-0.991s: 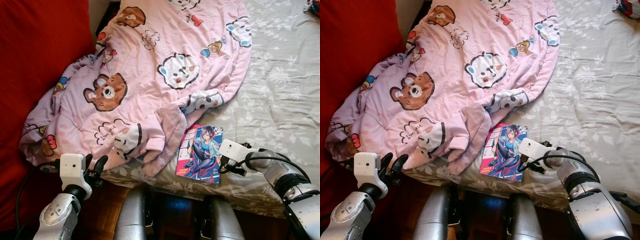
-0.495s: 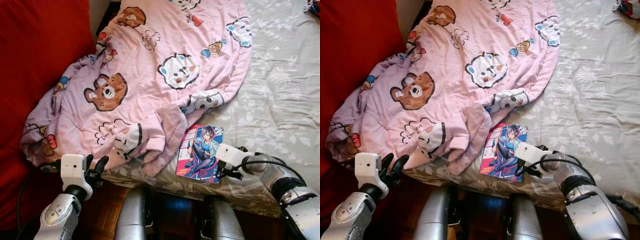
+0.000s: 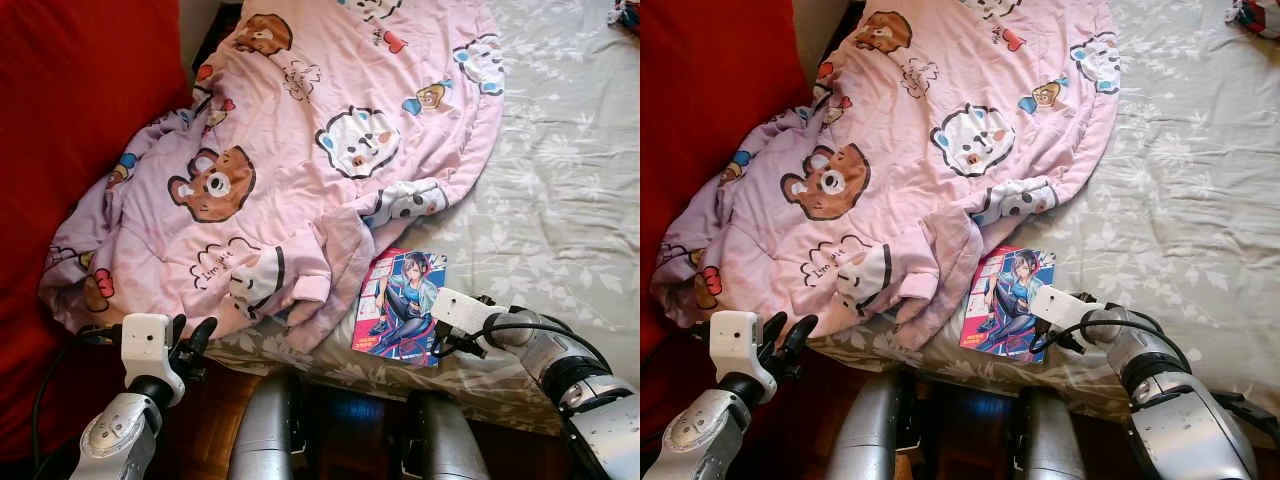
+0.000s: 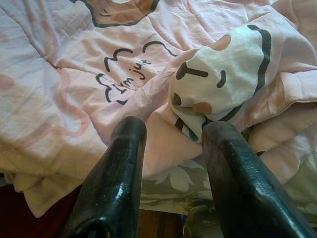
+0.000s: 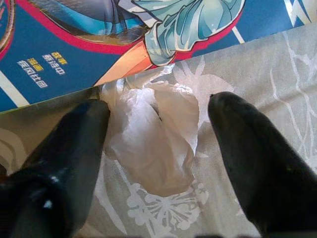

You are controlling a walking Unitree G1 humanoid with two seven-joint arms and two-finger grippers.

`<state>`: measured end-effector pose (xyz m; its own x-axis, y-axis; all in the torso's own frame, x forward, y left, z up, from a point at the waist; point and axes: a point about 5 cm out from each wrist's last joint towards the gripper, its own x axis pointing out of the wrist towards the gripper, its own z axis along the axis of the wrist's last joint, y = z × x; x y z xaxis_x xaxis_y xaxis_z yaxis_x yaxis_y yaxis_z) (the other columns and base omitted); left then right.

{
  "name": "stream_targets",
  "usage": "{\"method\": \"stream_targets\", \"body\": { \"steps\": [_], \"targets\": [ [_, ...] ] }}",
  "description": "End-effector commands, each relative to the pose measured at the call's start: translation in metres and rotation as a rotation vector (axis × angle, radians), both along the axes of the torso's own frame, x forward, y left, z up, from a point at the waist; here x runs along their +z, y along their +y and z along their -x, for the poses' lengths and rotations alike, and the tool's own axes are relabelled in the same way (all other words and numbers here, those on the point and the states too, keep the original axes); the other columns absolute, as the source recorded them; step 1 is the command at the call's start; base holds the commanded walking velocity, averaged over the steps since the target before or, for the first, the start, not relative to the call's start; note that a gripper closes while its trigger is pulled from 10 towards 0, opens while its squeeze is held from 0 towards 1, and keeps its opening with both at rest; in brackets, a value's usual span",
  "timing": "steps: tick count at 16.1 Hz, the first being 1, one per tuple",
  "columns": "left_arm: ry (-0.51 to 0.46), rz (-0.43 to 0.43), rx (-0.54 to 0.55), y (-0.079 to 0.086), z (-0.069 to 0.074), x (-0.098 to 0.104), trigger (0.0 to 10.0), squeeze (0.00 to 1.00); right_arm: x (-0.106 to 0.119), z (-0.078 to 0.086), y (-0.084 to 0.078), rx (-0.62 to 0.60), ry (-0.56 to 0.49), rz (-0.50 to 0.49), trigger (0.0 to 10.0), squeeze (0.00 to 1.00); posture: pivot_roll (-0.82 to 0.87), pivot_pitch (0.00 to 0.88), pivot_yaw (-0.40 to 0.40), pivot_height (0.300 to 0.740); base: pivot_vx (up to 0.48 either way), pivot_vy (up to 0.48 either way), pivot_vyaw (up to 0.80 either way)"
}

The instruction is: Clean up the room

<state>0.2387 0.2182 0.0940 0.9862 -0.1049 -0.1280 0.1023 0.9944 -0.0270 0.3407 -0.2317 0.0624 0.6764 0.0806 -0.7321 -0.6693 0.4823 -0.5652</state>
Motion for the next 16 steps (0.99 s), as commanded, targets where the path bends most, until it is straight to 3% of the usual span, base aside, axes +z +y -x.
{"method": "stream_targets", "body": {
  "steps": [1, 2, 3, 15, 16],
  "targets": [
    [0.036, -0.018, 0.018, 0.005, 0.007, -0.007, 10.0, 0.0, -0.012, 0.009, -0.002, 0.002, 0.045, 0.013, 0.0, 0.0, 0.16, 0.317, 0.099, 0.637, 0.0, 0.0, 0.0],
    [0.035, -0.018, 0.018, 0.005, 0.007, -0.006, 10.0, 0.0, -0.013, 0.01, -0.002, 0.004, 0.05, 0.015, 4.2, 0.0, 0.16, 0.316, 0.099, 0.637, 0.0, 0.0, 0.0],
    [0.034, -0.018, 0.018, 0.005, 0.007, -0.006, 10.0, 0.0, -0.014, 0.011, -0.001, 0.005, 0.054, 0.017, 10.0, 0.0, 0.16, 0.318, 0.1, 0.637, 0.0, 0.0, 0.0],
    [0.045, -0.023, 0.018, 0.007, 0.012, -0.006, 10.0, 0.0, -0.023, 0.015, 0.005, -0.013, 0.026, 0.004, 9.8, 0.0, 0.18, 0.342, 0.104, 0.637, 0.0, 0.0, 0.0],
    [0.045, -0.023, 0.018, 0.007, 0.013, -0.006, 10.0, 0.0, -0.024, 0.015, 0.005, -0.016, 0.025, -0.005, 1.3, 0.0, 0.18, 0.342, 0.104, 0.637, 0.0, 0.0, 0.0]
  ]
}}
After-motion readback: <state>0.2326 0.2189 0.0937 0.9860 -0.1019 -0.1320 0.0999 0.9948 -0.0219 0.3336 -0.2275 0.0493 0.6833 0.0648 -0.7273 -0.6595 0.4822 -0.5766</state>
